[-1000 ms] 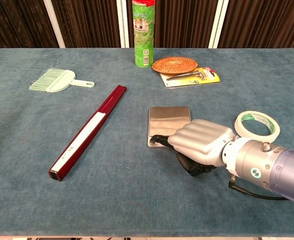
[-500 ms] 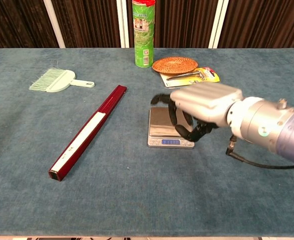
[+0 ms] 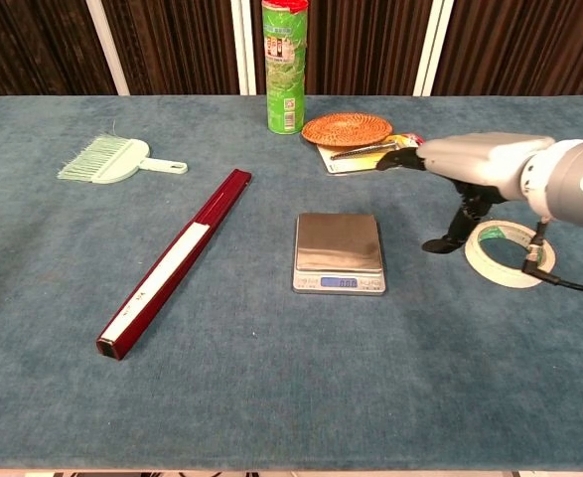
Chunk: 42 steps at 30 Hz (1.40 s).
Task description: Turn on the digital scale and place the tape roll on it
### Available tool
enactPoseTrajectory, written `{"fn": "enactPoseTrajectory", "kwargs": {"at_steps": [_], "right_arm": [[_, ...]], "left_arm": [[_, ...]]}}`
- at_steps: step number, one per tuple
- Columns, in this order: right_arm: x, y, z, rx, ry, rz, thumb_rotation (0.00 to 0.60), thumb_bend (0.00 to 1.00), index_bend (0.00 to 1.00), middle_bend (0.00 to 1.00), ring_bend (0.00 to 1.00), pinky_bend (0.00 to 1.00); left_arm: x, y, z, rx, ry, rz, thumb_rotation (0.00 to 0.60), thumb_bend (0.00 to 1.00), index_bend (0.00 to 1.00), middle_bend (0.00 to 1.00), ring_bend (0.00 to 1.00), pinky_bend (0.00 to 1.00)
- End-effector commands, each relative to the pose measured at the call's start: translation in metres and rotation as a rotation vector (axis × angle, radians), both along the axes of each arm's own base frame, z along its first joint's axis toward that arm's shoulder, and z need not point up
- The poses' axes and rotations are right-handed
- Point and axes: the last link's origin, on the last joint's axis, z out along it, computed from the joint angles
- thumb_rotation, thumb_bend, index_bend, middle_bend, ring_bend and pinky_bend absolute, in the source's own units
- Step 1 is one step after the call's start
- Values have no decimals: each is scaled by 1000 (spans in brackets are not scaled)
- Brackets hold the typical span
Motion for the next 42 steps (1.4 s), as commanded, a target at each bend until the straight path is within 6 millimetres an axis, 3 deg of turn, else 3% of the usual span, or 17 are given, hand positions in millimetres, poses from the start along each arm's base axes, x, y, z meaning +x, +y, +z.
{"fn": "enactPoseTrajectory", "kwargs": {"at_steps": [1, 12, 25, 31, 42], "right_arm": [[-12, -1, 4, -2, 20, -22, 600, 348, 0, 35, 36, 0], [-51, 5, 10, -3, 67, -97, 600, 348, 0, 35, 36, 0], [-72, 5, 11, -9, 129, -131, 600, 348, 0, 35, 41, 0], [-78, 7, 11, 0, 152, -148, 600, 347, 0, 51, 85, 2], [-90, 3, 7, -8, 185, -170, 600, 348, 34, 200, 245, 48]], "left_arm": [[0, 0, 0, 0, 0, 1, 600, 0, 0, 0, 0, 0], [1, 0, -1, 1, 6, 2, 600, 0, 0, 0, 0, 0], [0, 0, 0, 5, 6, 4, 600, 0, 0, 0, 0, 0], [1, -1, -1, 3, 7, 3, 600, 0, 0, 0, 0, 0], [2, -1, -1, 6, 11, 1, 600, 0, 0, 0, 0, 0]]}}
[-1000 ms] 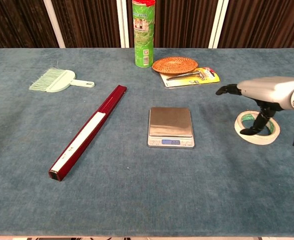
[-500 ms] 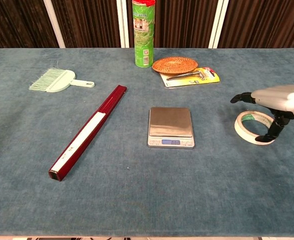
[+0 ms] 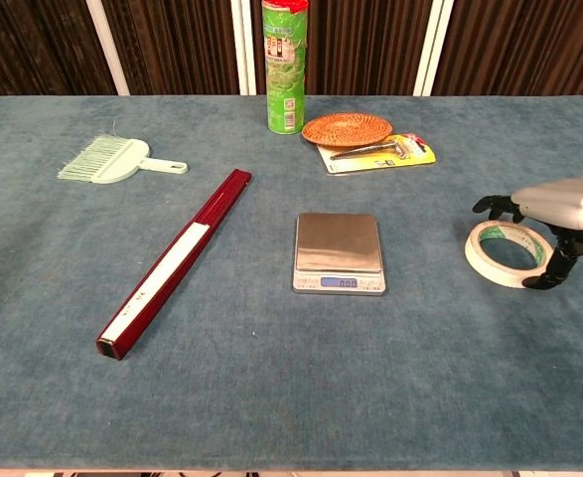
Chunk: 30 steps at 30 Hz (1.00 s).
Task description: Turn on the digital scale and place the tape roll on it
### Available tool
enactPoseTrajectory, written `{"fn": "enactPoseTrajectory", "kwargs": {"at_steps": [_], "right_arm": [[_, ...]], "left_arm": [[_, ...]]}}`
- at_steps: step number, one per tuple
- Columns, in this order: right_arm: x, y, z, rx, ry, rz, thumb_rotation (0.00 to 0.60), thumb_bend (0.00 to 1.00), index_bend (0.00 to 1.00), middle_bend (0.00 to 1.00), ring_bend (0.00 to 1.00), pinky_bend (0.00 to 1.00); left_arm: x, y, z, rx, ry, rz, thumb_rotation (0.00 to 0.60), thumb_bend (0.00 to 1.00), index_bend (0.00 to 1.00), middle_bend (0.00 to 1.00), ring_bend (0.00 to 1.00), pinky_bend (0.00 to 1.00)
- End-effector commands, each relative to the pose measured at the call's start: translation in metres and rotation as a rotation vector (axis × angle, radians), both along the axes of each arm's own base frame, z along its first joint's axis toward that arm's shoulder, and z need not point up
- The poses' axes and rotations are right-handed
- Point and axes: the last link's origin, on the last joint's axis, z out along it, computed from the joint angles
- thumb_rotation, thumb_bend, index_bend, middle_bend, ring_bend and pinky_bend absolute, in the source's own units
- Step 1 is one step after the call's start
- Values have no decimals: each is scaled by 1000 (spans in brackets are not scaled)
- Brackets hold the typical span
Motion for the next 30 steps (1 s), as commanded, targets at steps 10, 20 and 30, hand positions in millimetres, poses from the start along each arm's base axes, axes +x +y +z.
{"fn": "enactPoseTrajectory", "kwargs": {"at_steps": [10, 20, 30], "right_arm": [[-1, 0, -5, -9, 3, 15, 600, 348, 150, 359, 389, 126], [25, -8, 1, -36, -28, 77, 600, 347, 160, 390, 412, 96], [81, -20, -8, -14, -32, 172, 600, 348, 160, 390, 412, 95]], "left_arm": [[0, 0, 0, -2, -1, 0, 600, 0, 0, 0, 0, 0], [0, 0, 1, -3, -6, 0, 600, 0, 0, 0, 0, 0], [-1, 0, 3, 3, -15, 0, 600, 0, 0, 0, 0, 0]]}}
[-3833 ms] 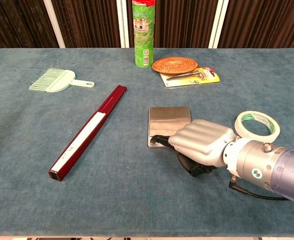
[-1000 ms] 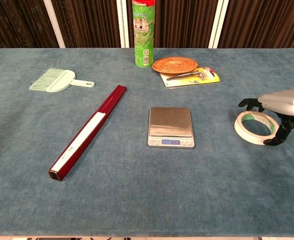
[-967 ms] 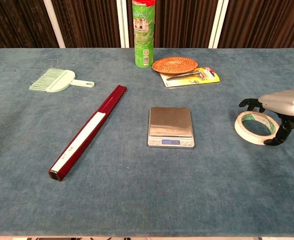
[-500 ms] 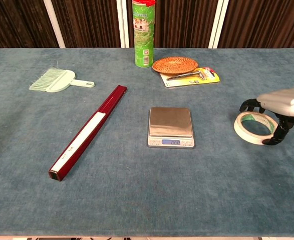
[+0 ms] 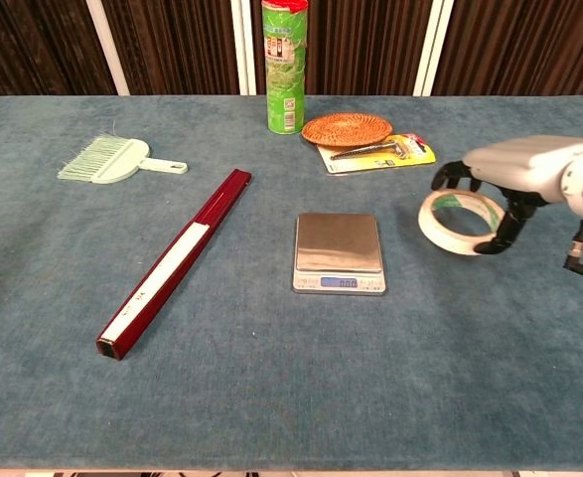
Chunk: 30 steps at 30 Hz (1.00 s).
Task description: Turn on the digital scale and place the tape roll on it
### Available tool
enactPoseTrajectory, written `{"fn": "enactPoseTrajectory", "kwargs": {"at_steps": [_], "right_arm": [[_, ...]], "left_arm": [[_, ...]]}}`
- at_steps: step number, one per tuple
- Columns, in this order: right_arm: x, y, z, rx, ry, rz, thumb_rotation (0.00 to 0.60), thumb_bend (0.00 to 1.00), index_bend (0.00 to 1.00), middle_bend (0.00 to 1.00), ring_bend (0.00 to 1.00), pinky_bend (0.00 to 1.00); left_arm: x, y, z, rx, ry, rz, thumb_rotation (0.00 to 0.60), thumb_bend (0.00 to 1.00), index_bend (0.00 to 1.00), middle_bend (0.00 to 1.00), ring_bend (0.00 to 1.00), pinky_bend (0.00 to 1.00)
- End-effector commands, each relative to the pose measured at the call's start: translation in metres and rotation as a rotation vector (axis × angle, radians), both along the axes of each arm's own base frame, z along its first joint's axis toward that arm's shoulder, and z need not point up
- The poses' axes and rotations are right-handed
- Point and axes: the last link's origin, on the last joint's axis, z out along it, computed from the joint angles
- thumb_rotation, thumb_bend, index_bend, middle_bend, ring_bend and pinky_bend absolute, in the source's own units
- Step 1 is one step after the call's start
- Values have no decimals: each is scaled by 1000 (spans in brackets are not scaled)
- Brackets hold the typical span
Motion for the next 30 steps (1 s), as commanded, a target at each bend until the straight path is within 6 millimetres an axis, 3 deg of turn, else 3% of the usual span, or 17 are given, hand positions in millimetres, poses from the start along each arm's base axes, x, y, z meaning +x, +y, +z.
{"fn": "enactPoseTrajectory", "kwargs": {"at_steps": [1, 6, 12, 30], "right_arm": [[25, -3, -9, 16, -5, 34, 600, 348, 160, 390, 412, 95], [56, -1, -27, 50, -6, 76, 600, 348, 160, 390, 412, 95], [76, 0, -46, 76, 12, 92, 600, 348, 160, 390, 412, 95], [96, 0, -68, 89, 28, 107, 600, 348, 160, 390, 401, 95]], "left_arm": [[0, 0, 0, 0, -1, 0, 600, 0, 0, 0, 0, 0], [-1, 0, 3, 6, -5, 2, 600, 0, 0, 0, 0, 0], [-2, 1, 3, 4, -8, 3, 600, 0, 0, 0, 0, 0], [-3, 2, 5, 8, -12, 5, 600, 0, 0, 0, 0, 0]]}}
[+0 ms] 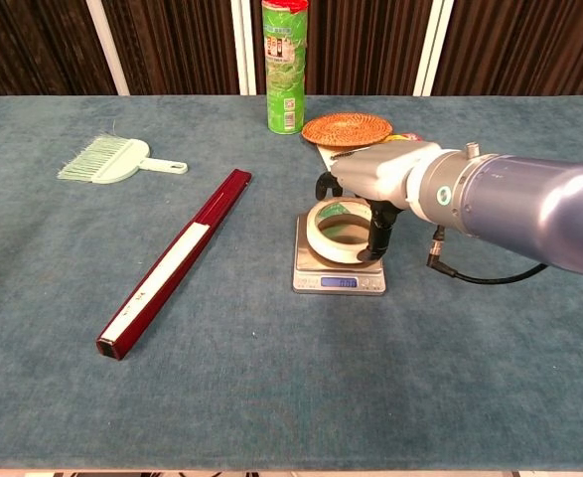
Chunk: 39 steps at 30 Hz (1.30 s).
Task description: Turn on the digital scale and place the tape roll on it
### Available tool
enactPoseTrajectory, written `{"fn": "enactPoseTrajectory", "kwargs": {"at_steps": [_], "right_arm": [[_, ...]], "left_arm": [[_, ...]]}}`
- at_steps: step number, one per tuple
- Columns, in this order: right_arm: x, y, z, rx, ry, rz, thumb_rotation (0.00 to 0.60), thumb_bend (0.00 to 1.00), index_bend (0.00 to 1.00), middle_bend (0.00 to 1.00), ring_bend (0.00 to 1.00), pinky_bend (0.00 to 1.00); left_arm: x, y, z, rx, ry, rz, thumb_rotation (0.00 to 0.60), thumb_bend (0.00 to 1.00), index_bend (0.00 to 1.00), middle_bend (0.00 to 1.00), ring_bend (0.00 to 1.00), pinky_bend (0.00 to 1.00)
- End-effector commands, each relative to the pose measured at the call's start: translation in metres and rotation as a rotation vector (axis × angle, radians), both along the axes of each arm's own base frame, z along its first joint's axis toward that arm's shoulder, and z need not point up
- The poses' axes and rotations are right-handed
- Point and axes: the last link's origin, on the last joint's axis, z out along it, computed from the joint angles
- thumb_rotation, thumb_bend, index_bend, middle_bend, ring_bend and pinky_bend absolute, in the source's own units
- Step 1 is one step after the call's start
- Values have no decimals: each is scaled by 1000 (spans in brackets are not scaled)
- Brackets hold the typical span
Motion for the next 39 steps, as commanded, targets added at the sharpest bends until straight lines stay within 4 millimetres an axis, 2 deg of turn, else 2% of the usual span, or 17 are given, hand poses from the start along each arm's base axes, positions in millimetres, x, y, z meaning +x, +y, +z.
{"fn": "enactPoseTrajectory", "kwargs": {"at_steps": [1, 3, 9, 14, 18, 27, 30, 34, 39], "right_arm": [[1, 0, -3, 5, 5, -2, 600, 348, 160, 388, 390, 93], [2, 0, -4, 6, 12, 0, 600, 348, 160, 360, 341, 82], [4, 0, -5, -4, 14, 8, 600, 348, 140, 186, 203, 56], [7, 0, -4, -14, 6, -1, 600, 337, 105, 91, 172, 18], [6, 1, -3, -8, 13, -12, 600, 331, 81, 53, 159, 11], [9, 2, 5, -13, 18, -1, 600, 330, 68, 43, 145, 11], [12, 1, 19, -41, -5, 7, 600, 331, 60, 41, 137, 11], [7, 3, 56, -109, -53, 10, 600, 329, 54, 41, 126, 11], [-30, 24, 116, -197, -107, 10, 600, 329, 47, 41, 122, 11]], "left_arm": [[0, 0, 0, 0, 0, 0, 600, 0, 0, 0, 0, 0], [0, 0, 0, 0, 1, 2, 600, 0, 0, 0, 0, 0], [-1, 1, 1, 2, 1, 3, 600, 0, 0, 0, 0, 0], [-1, 1, 1, 0, 1, 0, 600, 0, 0, 0, 0, 0], [-1, 1, 1, 3, 0, 0, 600, 0, 0, 0, 0, 0], [-1, 1, 1, 3, 2, 1, 600, 0, 0, 0, 0, 0], [-1, 1, 1, 3, 4, 3, 600, 0, 0, 0, 0, 0], [-2, 1, 0, -1, 6, 4, 600, 0, 0, 0, 0, 0], [-1, 0, 0, -1, 6, 2, 600, 0, 0, 0, 0, 0]]}}
